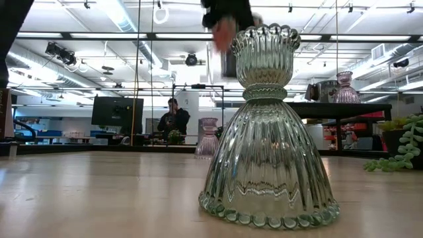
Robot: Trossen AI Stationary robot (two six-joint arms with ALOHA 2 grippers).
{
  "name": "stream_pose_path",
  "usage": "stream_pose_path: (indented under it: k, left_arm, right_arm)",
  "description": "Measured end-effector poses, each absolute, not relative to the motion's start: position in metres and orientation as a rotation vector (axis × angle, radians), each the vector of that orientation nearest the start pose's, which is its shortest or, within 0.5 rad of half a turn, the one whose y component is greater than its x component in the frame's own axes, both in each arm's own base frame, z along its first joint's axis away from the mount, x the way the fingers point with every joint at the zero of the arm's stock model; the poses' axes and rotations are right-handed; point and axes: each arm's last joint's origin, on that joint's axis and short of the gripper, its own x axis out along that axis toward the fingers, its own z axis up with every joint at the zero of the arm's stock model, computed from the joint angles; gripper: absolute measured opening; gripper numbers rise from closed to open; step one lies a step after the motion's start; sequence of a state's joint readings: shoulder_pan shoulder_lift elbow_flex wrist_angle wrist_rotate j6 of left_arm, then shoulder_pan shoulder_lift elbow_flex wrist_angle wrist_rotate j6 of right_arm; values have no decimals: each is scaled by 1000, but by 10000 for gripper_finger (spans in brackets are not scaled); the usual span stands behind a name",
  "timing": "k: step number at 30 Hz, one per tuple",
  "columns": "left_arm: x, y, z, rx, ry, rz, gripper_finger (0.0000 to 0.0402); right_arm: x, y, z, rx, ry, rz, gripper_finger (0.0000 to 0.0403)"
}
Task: Pick & Place candle stick holders
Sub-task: Put the top silver scented candle on the shelf aligned with the silver scented candle
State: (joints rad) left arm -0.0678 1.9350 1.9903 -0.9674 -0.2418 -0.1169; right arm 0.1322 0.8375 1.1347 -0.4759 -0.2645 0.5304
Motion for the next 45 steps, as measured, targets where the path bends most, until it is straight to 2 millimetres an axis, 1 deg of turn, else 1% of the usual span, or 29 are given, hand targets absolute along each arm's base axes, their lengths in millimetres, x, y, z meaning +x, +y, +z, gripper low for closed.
stream_pose_path:
  k: [2,4,6,8,10,13,16,19,22,24,29,32,35,37,40,45]
  left_arm:
    - [411,-4,375,51,818,251,355]
    - [407,17,394,74,778,300,355]
    - [403,42,406,89,755,352,355]
    - [399,68,412,69,734,374,355]
    - [394,95,412,31,734,379,355]
    - [394,130,404,-38,723,354,355]
    - [401,155,397,-50,666,306,355]
    - [413,170,389,-35,602,251,355]
    - [424,177,381,-35,553,205,355]
    - [426,180,380,-38,530,173,355]
    - [423,179,385,27,526,149,355]
    - [420,176,391,29,508,134,355]
    - [414,172,397,23,516,117,355]
    - [412,170,397,15,533,107,355]
    - [409,164,396,-1,567,79,355]
    - [402,156,404,4,580,62,355]
  right_arm:
    - [152,28,412,533,278,332,107]
    - [152,28,412,525,274,329,107]
    - [152,27,413,521,262,329,107]
    - [152,27,414,525,246,321,107]
    - [153,27,416,533,229,303,107]
    - [154,26,417,532,202,269,107]
    - [155,24,417,530,181,205,107]
    - [155,21,417,529,156,116,107]
    - [156,19,417,520,134,29,107]
    - [158,17,415,482,133,-24,107]
    - [171,14,408,272,159,-202,107]
    - [184,11,401,254,185,-303,108]
    - [195,4,394,275,221,-344,118]
    - [201,-1,389,273,243,-377,132]
    - [209,-5,384,274,268,-409,167]
    - [217,-11,377,257,294,-487,246]
